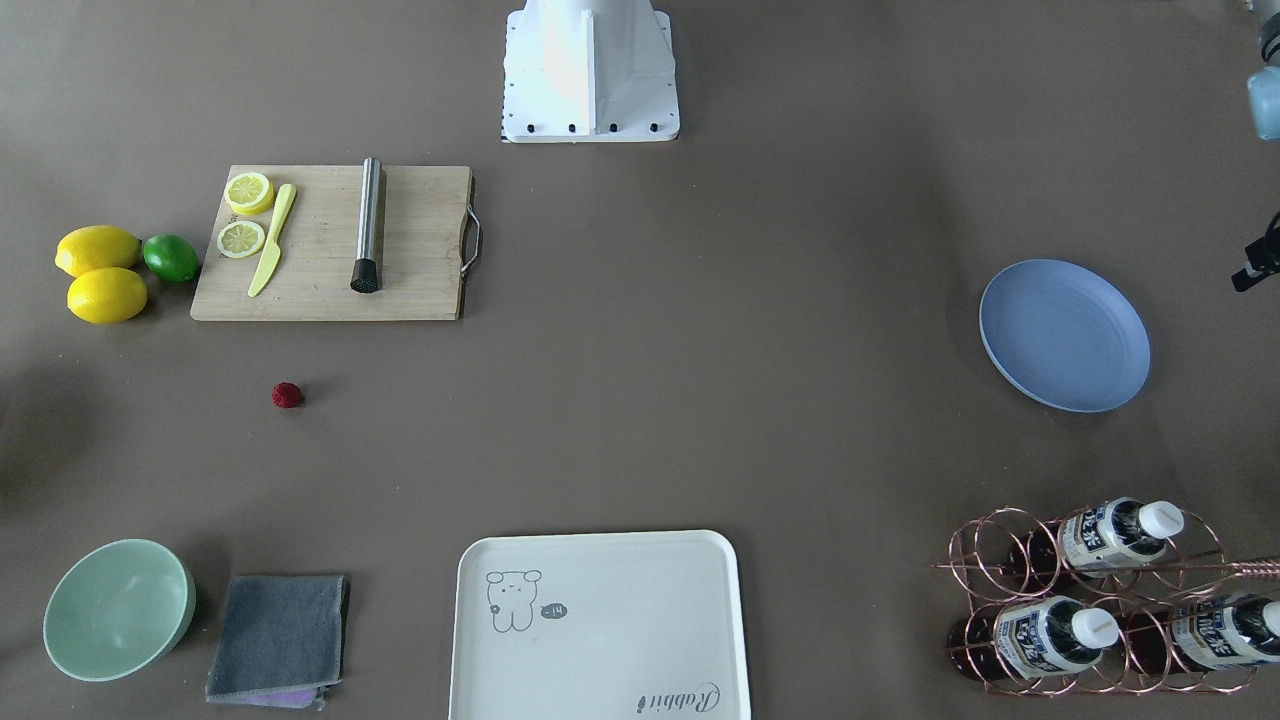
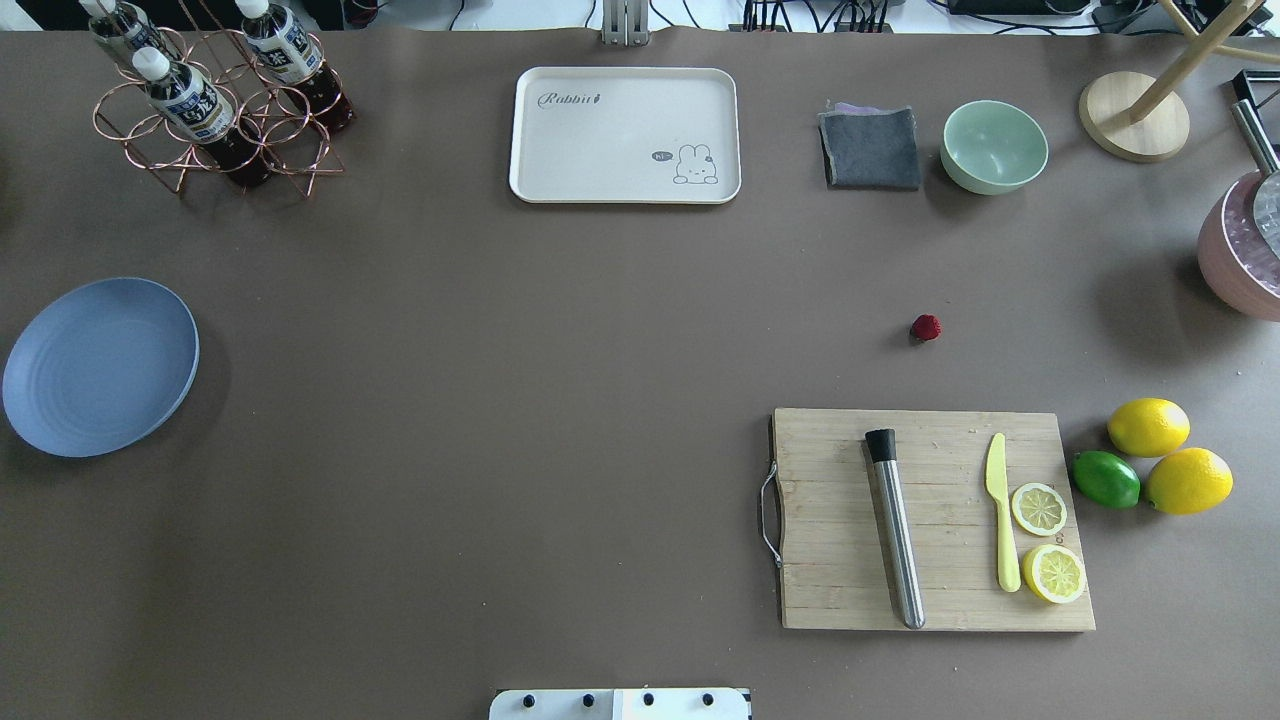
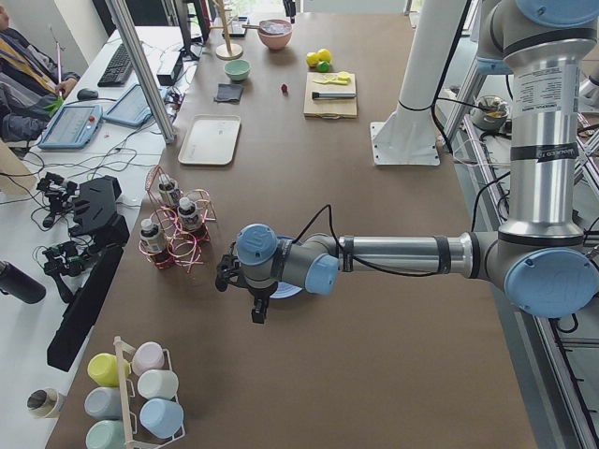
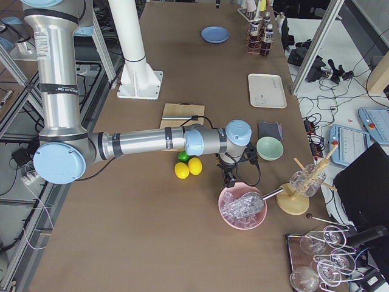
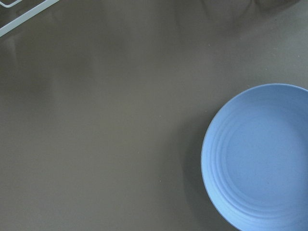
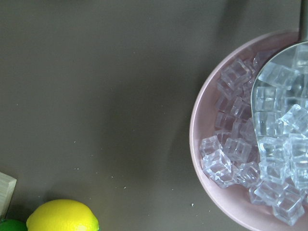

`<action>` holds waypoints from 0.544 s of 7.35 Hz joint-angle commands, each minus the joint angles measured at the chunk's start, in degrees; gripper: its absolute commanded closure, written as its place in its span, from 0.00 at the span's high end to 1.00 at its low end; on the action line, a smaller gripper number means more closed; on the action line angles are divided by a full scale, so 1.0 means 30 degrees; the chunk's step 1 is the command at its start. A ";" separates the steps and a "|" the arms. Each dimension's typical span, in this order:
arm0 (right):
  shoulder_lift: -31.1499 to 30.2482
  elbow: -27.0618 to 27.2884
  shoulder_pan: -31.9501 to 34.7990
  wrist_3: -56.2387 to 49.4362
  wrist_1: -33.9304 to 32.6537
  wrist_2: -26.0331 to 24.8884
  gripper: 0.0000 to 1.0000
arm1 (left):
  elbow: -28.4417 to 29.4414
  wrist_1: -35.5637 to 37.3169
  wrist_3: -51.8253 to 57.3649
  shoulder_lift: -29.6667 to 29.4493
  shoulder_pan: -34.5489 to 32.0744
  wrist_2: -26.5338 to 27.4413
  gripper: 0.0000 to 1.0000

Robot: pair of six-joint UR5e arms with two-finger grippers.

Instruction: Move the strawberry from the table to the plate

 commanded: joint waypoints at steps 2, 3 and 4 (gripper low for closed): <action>-0.0035 0.0055 -0.0241 0.0049 0.0000 0.0486 1.00 | 0.3383 -0.4621 -0.2861 -0.1302 0.2199 0.0030 0.90; -0.0035 0.0084 -0.0241 0.0049 0.0000 0.0488 1.00 | 0.3564 -0.4655 -0.2861 -0.1422 0.2288 0.0030 0.83; -0.0035 0.0084 -0.0212 0.0049 0.0000 0.0488 1.00 | 0.3595 -0.4655 -0.2890 -0.1539 0.2521 0.0030 0.81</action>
